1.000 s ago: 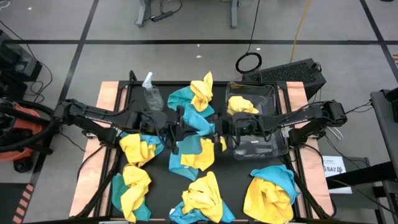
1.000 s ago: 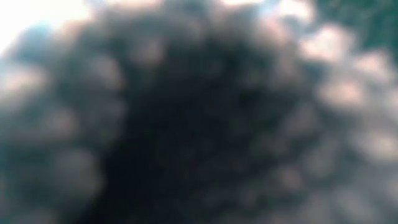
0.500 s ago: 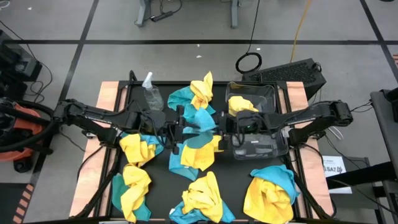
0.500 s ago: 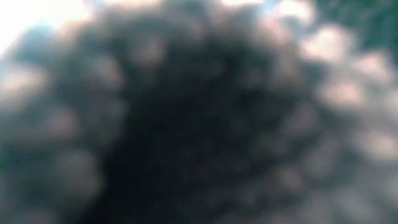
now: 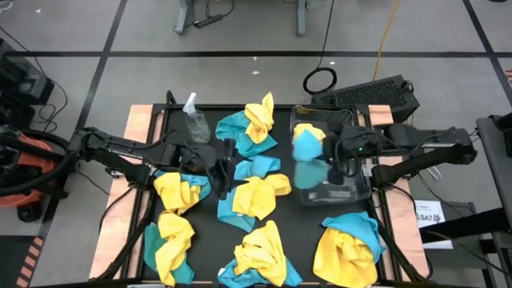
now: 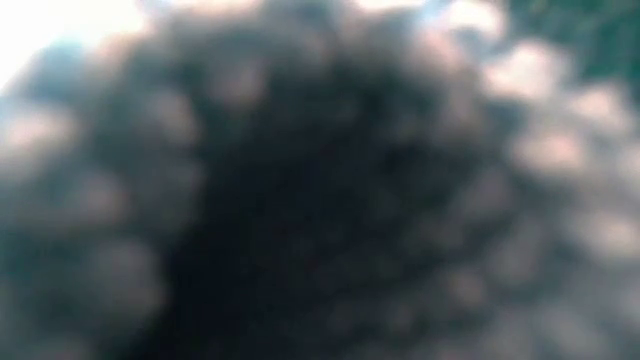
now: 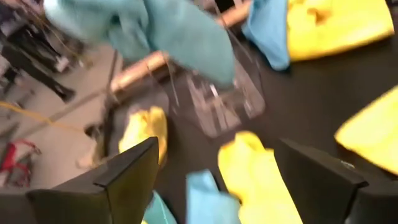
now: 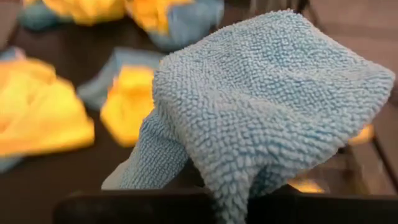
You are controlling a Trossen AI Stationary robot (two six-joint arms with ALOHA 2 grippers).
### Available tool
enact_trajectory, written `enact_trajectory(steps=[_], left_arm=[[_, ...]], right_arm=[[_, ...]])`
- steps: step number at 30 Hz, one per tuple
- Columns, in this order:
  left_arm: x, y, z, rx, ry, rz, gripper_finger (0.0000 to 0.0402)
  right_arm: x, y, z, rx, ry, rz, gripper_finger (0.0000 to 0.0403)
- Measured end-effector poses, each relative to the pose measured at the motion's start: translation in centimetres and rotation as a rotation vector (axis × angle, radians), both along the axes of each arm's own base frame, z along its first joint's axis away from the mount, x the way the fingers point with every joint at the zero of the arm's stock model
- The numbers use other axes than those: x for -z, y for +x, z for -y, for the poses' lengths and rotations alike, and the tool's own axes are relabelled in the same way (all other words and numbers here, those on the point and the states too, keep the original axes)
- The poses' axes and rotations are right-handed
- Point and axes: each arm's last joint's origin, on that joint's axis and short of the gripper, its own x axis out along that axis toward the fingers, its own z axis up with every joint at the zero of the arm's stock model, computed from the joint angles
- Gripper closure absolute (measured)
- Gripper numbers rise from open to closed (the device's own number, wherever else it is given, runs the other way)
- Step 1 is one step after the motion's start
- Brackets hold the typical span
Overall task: Sort microfiber towel by color & place in baskets
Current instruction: Put the blue microfiber towel into the bottom transparent bin
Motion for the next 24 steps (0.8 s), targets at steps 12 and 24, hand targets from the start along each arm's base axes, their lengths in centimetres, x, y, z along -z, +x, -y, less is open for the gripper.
enact_trajectory(steps=[12, 24], left_arm=[[3.4, -0.6, 0.1, -0.029, -0.118, -0.142, 0.0078], [6.7, -1.2, 0.0, -0.049, -0.148, -0.168, 0.0078]], right_arm=[[7.1, -2.3, 0.2, 0.172, 0.079, -0.487, 0.0401], [16.6, -2.5, -0.5, 0.131, 0.312, -0.616, 0.0401]])
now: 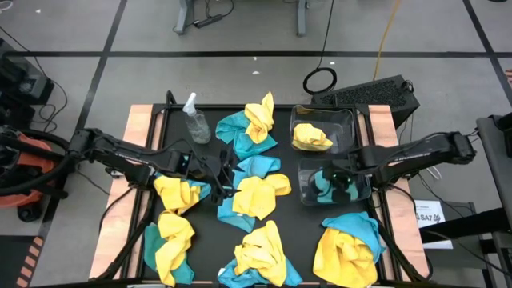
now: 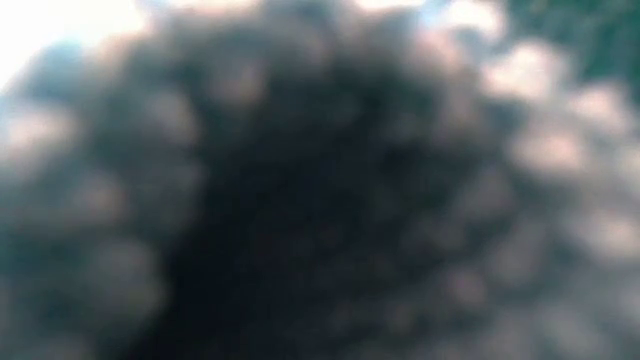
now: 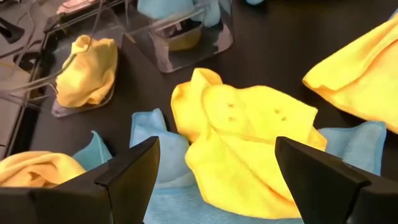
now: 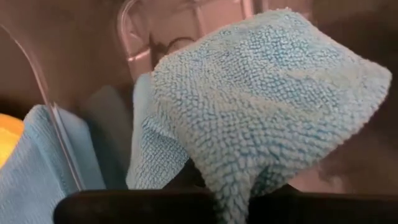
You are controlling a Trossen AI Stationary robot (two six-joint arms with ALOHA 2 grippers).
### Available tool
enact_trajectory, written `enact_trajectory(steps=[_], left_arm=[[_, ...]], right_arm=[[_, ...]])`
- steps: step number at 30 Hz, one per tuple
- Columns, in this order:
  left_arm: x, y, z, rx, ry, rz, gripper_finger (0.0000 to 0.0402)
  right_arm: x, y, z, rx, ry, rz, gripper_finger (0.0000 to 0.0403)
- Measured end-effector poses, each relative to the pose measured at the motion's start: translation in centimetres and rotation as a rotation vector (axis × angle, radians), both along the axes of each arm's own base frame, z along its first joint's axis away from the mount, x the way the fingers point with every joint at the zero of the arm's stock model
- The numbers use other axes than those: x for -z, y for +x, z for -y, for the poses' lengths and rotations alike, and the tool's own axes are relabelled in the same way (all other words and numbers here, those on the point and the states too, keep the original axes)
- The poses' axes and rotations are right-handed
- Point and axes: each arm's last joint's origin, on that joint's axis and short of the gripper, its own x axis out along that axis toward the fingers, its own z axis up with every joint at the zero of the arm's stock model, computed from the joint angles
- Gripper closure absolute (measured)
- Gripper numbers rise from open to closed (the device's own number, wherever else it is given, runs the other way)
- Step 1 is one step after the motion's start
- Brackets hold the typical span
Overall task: Sort microfiber towel by color & place in baskets
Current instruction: Put the blue microfiber towel into the bottom transparent bin
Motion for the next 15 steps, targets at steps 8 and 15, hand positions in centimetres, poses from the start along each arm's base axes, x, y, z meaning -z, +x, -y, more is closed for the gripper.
enact_trajectory(steps=[8, 15], left_arm=[[1.1, 0.4, -0.2, -0.019, -0.013, -0.015, 0.0078], [3.4, 1.5, 0.0, -0.018, -0.002, -0.091, 0.0078]], right_arm=[[0.3, 0.7, -0.1, 0.027, 0.013, 0.01, 0.0381], [1.7, 1.8, -0.2, 0.082, 0.03, -0.057, 0.0354]])
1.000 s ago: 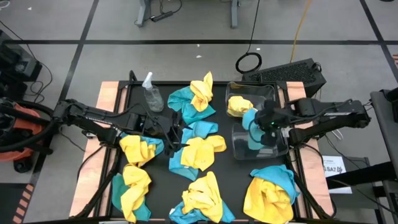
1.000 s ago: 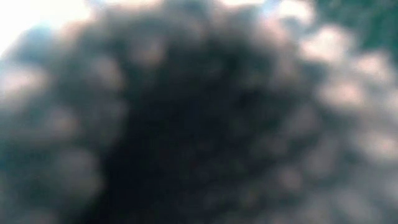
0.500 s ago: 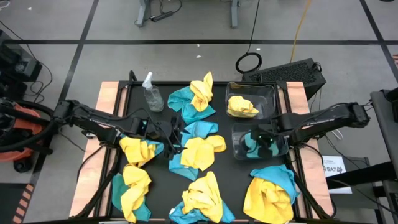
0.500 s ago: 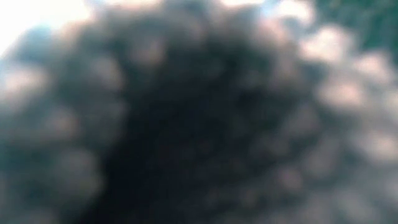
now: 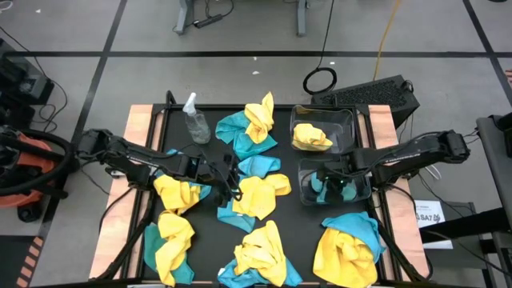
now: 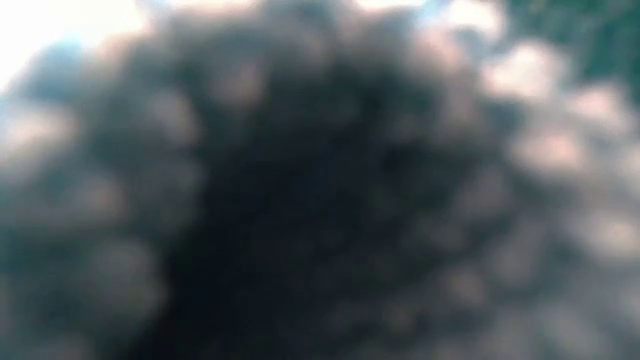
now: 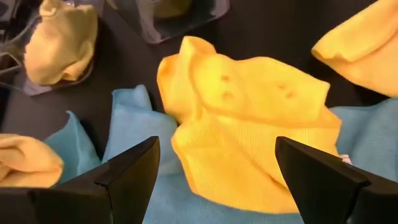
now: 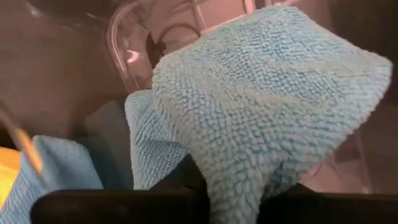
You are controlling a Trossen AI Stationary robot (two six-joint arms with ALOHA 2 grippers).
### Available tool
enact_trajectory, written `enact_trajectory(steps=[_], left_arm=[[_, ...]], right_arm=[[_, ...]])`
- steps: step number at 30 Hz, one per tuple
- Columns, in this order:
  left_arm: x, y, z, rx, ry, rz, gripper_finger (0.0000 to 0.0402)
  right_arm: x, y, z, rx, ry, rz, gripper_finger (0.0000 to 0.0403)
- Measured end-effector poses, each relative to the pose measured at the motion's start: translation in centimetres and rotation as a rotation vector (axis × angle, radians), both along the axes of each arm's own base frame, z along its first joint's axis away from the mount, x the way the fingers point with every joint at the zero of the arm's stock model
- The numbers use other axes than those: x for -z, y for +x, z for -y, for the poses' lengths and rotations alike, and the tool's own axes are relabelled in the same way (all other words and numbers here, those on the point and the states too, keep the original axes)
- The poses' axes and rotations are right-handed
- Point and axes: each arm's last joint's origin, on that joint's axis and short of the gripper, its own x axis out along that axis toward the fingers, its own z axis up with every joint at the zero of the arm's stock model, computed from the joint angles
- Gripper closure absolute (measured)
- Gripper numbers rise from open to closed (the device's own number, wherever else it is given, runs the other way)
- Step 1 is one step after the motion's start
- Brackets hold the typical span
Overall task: Sort microfiber towel by color & place in baskets
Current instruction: Put the blue microfiber towel into the bottom transparent bin, then put the yellow microfiber towel into the top transparent bin
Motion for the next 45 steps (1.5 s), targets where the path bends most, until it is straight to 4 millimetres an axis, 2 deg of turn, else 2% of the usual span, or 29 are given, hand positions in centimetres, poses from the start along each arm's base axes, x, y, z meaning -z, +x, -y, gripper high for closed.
enact_trajectory(steps=[7, 15, 22, 29, 35, 40, 45], left_arm=[[1.5, 0.6, 0.1, 0.002, 0.004, -0.047, 0.0077], [3.3, 1.6, 0.3, 0.026, -0.017, -0.077, 0.0077], [5.2, 2.8, 0.5, 0.035, -0.025, -0.072, 0.0078], [5.6, 3.3, 0.5, 0.038, -0.029, -0.043, 0.0088], [5.5, 3.5, 0.5, 0.046, -0.023, -0.023, 0.0162], [5.7, 3.4, 0.5, 0.064, -0.003, -0.036, 0.0254], [5.6, 3.5, 0.6, 0.116, 0.006, -0.026, 0.036]], right_arm=[[1.8, 1.0, -0.1, 0.015, 0.008, -0.09, 0.0295], [1.6, 1.1, -0.1, 0.026, 0.013, -0.061, 0.0186], [-0.1, 1.0, -0.1, 0.048, 0.022, -0.012, 0.011], [-3.7, 1.3, -0.1, 0.021, 0.022, 0.07, 0.009], [-7.7, 1.5, -0.1, -0.008, 0.018, 0.194, 0.009], [-10.9, 1.6, -0.1, -0.028, -0.006, 0.318, 0.009], [-13.1, 1.8, -0.1, -0.054, -0.083, 0.408, 0.009]])
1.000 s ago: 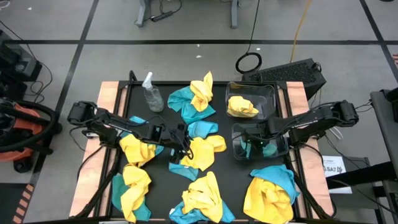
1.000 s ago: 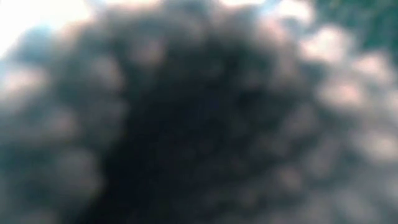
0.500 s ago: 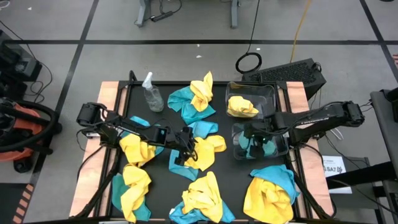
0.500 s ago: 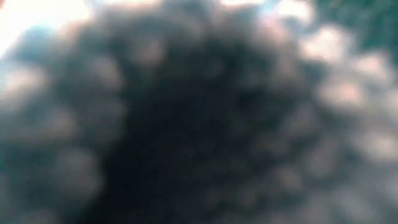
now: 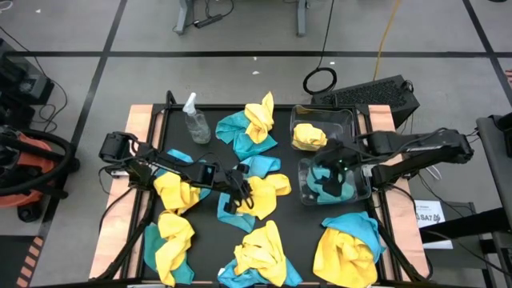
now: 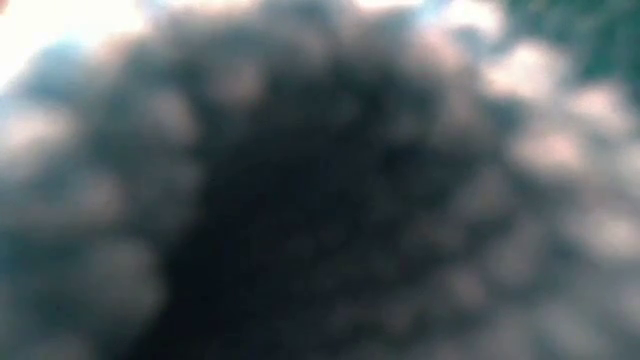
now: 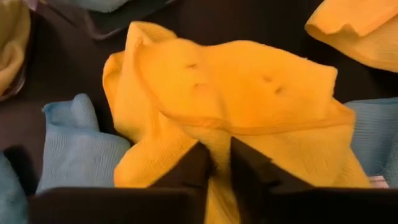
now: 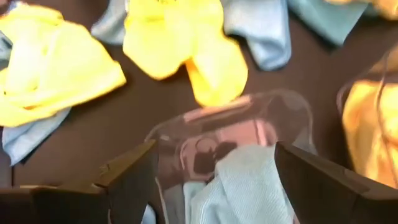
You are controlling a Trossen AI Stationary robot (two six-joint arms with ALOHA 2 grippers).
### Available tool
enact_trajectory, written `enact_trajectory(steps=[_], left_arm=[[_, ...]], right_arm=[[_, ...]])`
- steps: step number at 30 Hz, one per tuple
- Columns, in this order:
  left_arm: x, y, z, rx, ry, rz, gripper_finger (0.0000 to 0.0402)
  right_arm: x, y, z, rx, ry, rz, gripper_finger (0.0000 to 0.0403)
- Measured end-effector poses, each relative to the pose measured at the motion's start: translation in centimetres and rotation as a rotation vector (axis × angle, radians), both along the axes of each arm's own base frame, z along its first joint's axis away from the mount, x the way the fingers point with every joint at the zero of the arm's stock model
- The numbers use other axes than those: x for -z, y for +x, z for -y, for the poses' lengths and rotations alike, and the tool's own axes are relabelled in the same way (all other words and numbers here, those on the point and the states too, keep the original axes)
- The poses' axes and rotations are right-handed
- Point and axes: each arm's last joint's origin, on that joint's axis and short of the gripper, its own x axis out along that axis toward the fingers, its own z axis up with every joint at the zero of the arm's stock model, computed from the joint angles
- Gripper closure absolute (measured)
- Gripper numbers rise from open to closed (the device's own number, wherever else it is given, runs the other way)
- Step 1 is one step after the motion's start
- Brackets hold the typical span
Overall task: Sort microfiber towel by color & place in baskets
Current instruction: Put the yellow microfiber towel into the top transparent bin
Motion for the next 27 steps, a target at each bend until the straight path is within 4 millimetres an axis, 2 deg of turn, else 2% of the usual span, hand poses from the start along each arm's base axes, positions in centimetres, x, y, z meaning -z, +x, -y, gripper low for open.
enact_trajectory(steps=[2, 13, 19, 27], left_arm=[[-0.1, 0.1, 0.0, 0.004, 0.004, 0.012, 0.0389], [-2.1, 1.1, 0.0, 0.026, 0.076, 0.062, 0.0398], [-5.2, 0.8, -0.2, -0.004, 0.139, 0.132, 0.0399], [-9.5, -0.9, -0.4, -0.03, 0.16, 0.259, 0.04]], right_arm=[[-0.3, 0.2, -0.1, -0.013, -0.014, 0.03, 0.009], [-0.9, 0.9, -0.8, -0.048, -0.064, 0.131, 0.009], [-1.3, 1.4, -1.3, -0.092, -0.078, 0.196, 0.009], [-1.2, 2.8, -2.0, -0.163, -0.12, 0.252, 0.009]])
